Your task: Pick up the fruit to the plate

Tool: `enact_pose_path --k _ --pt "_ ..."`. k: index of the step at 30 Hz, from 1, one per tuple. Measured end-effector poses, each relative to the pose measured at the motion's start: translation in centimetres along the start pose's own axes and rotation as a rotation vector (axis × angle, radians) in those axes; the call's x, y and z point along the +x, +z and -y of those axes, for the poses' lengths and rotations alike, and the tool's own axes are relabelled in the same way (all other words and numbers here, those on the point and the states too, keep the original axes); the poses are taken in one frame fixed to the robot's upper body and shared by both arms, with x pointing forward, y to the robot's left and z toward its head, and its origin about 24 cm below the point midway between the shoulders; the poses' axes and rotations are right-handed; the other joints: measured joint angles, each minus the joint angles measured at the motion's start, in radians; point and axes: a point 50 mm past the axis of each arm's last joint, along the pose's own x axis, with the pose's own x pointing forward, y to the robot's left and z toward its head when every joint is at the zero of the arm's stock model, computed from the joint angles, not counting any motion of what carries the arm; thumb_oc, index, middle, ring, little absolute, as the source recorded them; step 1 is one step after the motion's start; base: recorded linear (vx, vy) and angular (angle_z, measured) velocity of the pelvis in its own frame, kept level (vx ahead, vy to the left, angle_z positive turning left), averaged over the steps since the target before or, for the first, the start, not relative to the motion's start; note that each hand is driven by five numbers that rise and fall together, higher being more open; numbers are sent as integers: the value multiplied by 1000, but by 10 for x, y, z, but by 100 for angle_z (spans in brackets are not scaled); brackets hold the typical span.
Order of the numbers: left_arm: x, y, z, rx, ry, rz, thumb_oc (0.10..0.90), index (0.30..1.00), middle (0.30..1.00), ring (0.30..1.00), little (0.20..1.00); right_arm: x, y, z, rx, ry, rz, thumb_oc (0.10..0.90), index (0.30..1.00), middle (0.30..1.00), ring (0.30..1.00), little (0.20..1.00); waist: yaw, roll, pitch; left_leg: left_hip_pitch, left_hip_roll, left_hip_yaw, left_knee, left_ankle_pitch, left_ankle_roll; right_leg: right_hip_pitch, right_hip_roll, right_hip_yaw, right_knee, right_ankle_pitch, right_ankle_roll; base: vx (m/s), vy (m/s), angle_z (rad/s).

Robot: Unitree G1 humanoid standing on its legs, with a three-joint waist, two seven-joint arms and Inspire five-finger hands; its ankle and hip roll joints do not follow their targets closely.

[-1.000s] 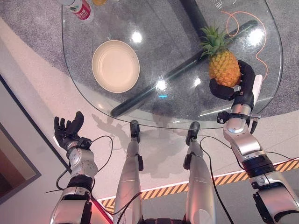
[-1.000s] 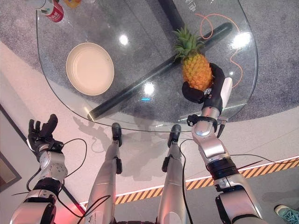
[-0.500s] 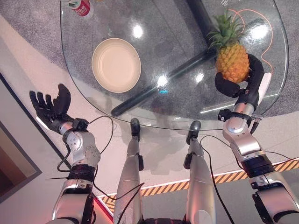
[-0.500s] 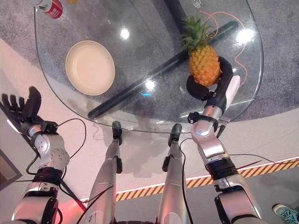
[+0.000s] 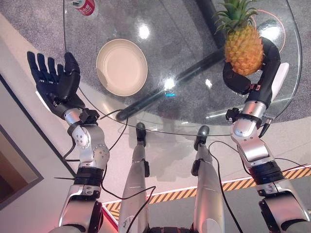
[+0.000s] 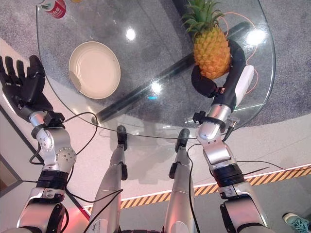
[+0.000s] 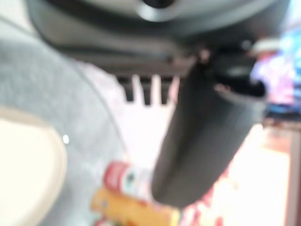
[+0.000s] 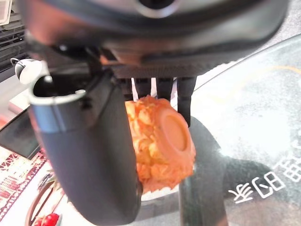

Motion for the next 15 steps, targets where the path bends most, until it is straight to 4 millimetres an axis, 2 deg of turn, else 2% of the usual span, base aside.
enact_pose_path --k 9,15 --pt "-7 -12 38 -25 -280 -81 800 900 900 900 900 2 12 -1 -18 -1 81 100 300 300 300 200 -13 -5 4 -14 0 3 -2 0 0 -18 0 3 0 0 0 0 0 0" --pt "-4 -14 61 -94 -404 -132 800 900 900 900 900 5 22 -3 -6 13 119 100 300 300 300 200 -21 -5 4 -13 0 4 -1 0 0 -18 0 4 0 1 0 0 0 0"
